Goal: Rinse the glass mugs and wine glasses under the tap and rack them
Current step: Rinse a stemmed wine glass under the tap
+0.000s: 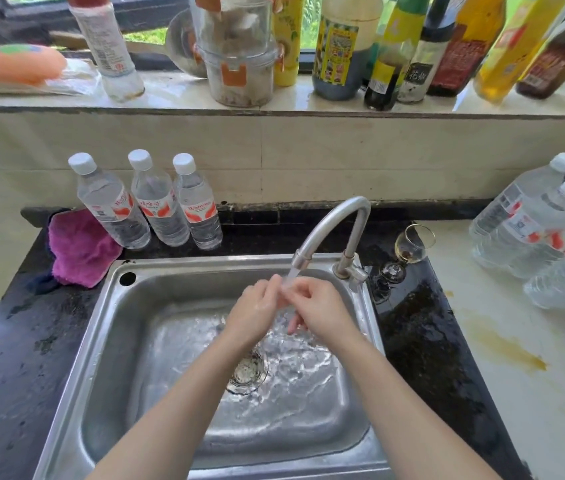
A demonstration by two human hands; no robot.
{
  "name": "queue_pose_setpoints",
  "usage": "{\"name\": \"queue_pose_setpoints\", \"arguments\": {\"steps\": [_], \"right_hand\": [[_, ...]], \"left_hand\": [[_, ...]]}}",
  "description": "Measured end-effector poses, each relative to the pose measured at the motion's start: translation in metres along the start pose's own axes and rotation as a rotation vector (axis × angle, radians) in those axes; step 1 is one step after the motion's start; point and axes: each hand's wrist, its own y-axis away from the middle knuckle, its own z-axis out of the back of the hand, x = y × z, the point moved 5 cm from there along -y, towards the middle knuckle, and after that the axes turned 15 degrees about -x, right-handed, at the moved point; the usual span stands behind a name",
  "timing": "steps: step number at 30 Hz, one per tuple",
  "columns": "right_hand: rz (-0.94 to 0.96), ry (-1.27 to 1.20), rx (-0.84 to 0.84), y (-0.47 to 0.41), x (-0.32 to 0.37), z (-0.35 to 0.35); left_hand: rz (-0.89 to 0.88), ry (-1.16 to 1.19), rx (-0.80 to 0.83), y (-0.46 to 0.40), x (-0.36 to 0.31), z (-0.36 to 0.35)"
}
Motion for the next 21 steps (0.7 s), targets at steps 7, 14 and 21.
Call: {"name": "queue_pose_setpoints", "arguments": {"steps": [7,14,21], "right_hand": [[0.099,0.181,0.228,0.005,-0.001,0.008],[0.144,0.256,0.461,0.015,-0.001,0.004],[0.084,0.128,0.209,0.007,-0.006,-0.007]], "left_hand": [[0.195,0.077,0.191,-0.005,0.004,0.006],[0.289,0.114,0.420,-0.001,0.000,0.004],[0.064,0.105,0.048,0.000,-0.007,0.006]]}}
